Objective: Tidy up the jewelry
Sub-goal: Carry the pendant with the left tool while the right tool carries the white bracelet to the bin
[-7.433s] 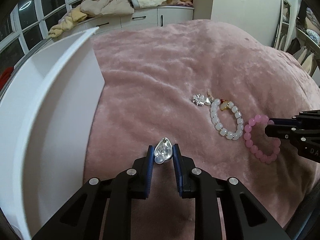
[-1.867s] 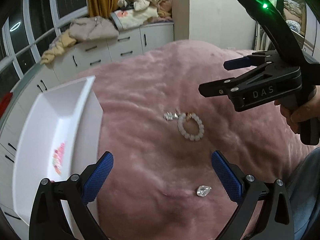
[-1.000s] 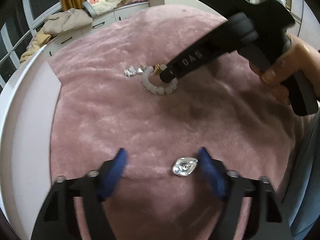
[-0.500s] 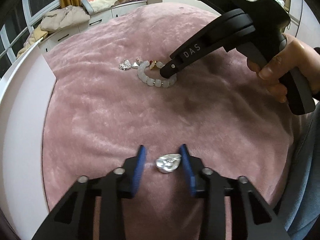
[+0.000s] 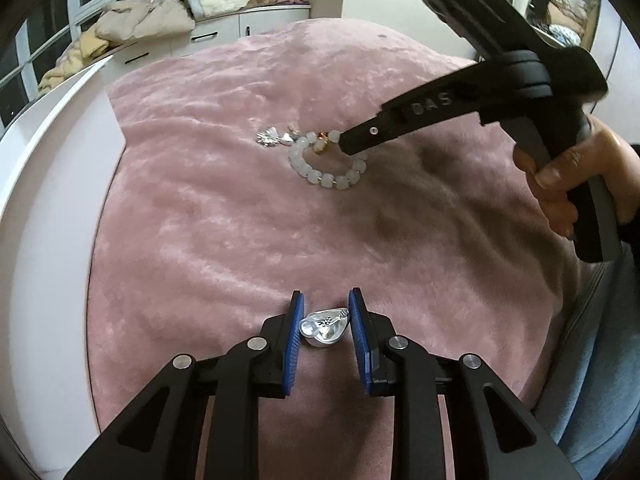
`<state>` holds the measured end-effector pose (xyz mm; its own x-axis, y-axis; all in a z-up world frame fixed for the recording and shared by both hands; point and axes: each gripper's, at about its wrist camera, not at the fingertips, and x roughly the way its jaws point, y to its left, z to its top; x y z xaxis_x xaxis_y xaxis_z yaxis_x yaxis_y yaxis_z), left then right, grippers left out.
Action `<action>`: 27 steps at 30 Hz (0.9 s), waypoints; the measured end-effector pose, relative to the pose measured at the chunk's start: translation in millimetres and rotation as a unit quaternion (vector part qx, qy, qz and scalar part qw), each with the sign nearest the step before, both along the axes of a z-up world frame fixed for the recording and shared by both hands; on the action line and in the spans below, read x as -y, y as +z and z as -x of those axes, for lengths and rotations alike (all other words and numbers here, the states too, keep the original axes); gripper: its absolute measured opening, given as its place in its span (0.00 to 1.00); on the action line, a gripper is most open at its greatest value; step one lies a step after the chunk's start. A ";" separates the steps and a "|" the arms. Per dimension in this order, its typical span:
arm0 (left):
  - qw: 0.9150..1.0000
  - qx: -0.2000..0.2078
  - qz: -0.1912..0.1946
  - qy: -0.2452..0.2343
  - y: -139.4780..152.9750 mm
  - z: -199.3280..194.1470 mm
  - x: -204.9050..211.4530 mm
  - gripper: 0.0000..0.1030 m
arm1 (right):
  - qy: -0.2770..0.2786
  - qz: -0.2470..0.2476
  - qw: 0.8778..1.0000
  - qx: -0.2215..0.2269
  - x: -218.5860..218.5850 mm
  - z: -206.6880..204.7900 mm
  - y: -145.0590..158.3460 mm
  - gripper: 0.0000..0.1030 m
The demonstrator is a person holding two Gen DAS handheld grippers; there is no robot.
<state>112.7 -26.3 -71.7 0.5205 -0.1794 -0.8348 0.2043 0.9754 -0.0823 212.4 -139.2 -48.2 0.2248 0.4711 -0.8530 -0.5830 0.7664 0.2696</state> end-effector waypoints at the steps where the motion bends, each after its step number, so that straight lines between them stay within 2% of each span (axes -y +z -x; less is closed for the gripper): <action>1: 1.000 0.001 0.000 0.001 1.5 0.1 -0.6 0.27 | 0.001 -0.003 1.000 0.003 0.3 1.3 4.0 0.11; 11: 1.000 0.024 0.002 0.003 30.9 6.5 -12.3 0.27 | -0.001 -0.034 0.999 0.020 3.8 7.7 36.7 0.10; 20: 0.999 0.046 -0.007 0.014 59.2 11.1 -28.6 0.27 | 0.005 -0.036 0.999 0.035 -6.7 10.0 58.9 0.10; 27: 0.997 0.065 -0.008 0.029 83.9 11.0 -45.6 0.27 | 0.021 -0.050 0.997 0.056 -23.9 9.7 92.5 0.10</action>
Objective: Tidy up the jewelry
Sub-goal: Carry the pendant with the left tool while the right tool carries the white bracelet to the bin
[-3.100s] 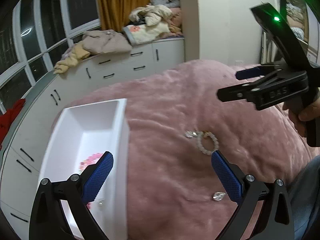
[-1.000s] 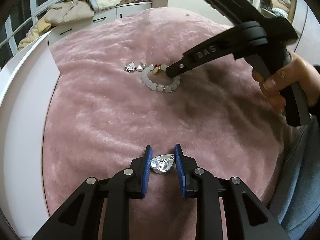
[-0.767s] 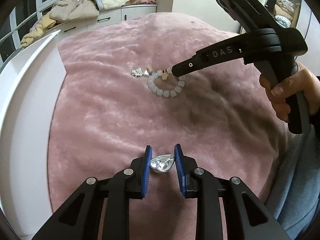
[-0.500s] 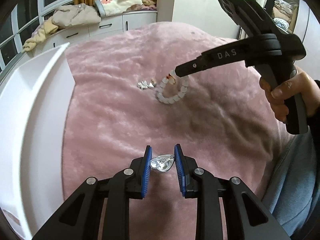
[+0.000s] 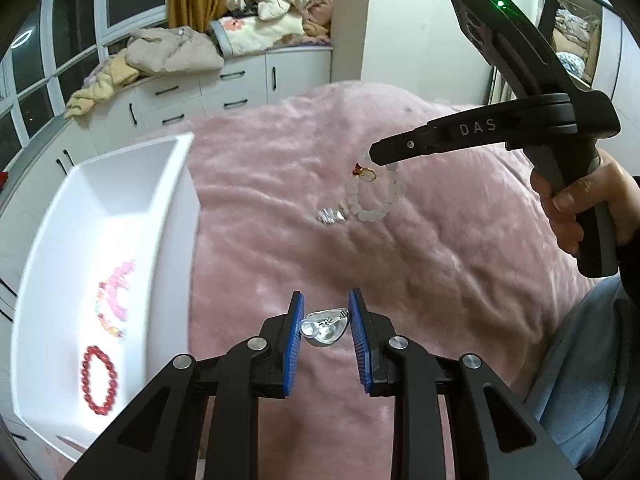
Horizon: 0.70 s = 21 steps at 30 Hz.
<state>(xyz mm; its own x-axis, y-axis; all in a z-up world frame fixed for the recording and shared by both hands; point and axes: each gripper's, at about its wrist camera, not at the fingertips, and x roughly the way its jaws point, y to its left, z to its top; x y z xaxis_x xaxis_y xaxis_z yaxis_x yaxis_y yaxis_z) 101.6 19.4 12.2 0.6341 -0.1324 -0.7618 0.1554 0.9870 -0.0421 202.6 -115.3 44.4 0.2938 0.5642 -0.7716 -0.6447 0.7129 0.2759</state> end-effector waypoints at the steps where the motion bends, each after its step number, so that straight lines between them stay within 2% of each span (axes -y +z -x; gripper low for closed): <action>1: 1.000 0.004 0.001 0.002 4.1 0.1 -3.7 0.27 | 0.003 -0.002 1.000 0.002 -2.8 0.2 3.5 0.10; 14: 0.997 0.043 0.025 0.066 50.7 9.7 -61.4 0.27 | 0.072 -0.022 0.995 0.060 -73.9 14.2 70.8 0.10; 21: 0.994 0.053 0.018 0.092 67.7 19.9 -89.5 0.27 | 0.104 -0.035 0.991 0.078 -113.3 22.9 93.8 0.10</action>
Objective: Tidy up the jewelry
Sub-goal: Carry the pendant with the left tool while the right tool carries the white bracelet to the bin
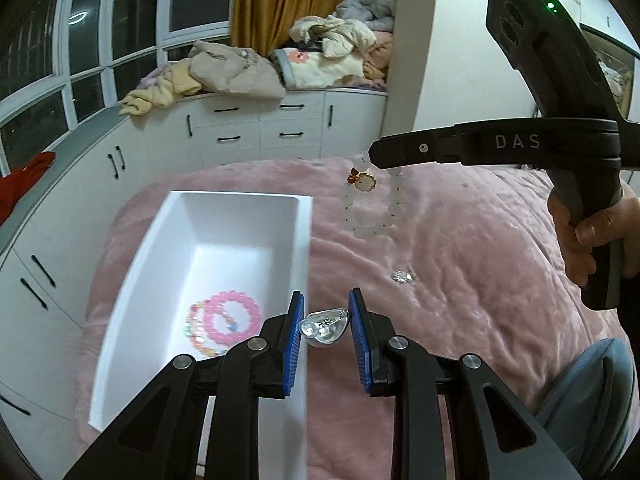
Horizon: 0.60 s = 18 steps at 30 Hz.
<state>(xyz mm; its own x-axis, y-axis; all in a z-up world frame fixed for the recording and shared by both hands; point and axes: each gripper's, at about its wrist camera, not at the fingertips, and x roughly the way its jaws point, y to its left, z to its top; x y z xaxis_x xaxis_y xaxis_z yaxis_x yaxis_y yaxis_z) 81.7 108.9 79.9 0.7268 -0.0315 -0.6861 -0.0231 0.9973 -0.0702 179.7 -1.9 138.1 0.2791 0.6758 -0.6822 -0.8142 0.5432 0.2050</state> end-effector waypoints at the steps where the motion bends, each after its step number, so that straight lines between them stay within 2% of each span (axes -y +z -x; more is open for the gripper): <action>1: 1.000 0.001 0.002 0.007 1.8 2.2 -5.9 0.27 | 0.004 -0.002 1.000 0.001 -5.8 1.8 1.9 0.10; 10: 0.999 -0.012 0.001 0.053 -1.4 9.6 -49.6 0.27 | 0.039 -0.003 0.999 0.007 -54.7 9.6 9.1 0.10; 18: 0.995 -0.040 0.006 0.088 -24.0 11.7 -83.2 0.27 | 0.066 0.012 0.998 0.004 -94.7 15.7 -3.5 0.10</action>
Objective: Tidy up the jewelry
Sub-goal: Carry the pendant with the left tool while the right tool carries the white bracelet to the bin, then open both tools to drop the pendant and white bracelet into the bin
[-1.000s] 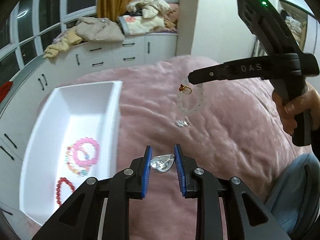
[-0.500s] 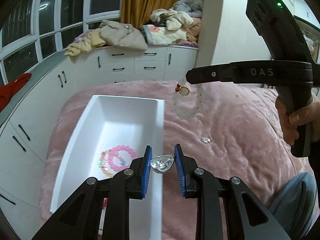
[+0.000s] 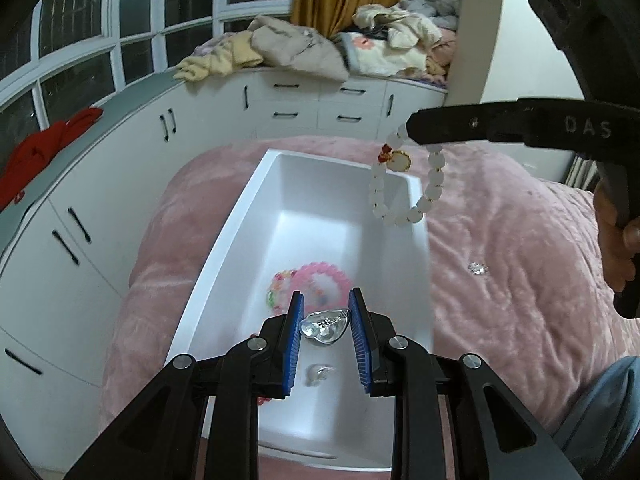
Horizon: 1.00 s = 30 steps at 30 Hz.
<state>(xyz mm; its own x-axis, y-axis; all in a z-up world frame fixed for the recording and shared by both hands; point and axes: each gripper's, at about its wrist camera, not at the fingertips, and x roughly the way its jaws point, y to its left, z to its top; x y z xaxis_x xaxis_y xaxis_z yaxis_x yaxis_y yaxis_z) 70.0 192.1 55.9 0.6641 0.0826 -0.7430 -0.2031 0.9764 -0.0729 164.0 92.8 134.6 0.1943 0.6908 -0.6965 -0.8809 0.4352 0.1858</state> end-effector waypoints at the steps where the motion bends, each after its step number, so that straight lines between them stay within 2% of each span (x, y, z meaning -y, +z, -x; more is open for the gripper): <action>1: 1.000 -0.003 0.003 0.001 -3.4 -0.2 -2.2 0.27 | 0.002 0.001 1.000 -0.005 -5.4 -0.4 -3.0 0.10; 10: 0.999 -0.040 0.005 0.005 -35.1 -16.0 -8.7 0.27 | 0.017 0.034 0.999 -0.018 -42.2 -2.3 -32.3 0.10; 15: 0.997 -0.068 0.025 0.016 -58.7 -26.9 -19.7 0.27 | 0.015 0.059 0.998 -0.032 -57.9 -8.9 -58.9 0.10; 25: 0.995 -0.092 0.027 0.024 -76.3 -31.5 -25.7 0.28 | -0.003 0.101 0.994 -0.052 -72.9 -26.4 -106.9 0.10; 30: 0.994 -0.101 0.026 0.020 -82.9 -33.5 -22.9 0.28 | -0.016 0.112 0.992 -0.047 -72.8 -30.4 -119.1 0.10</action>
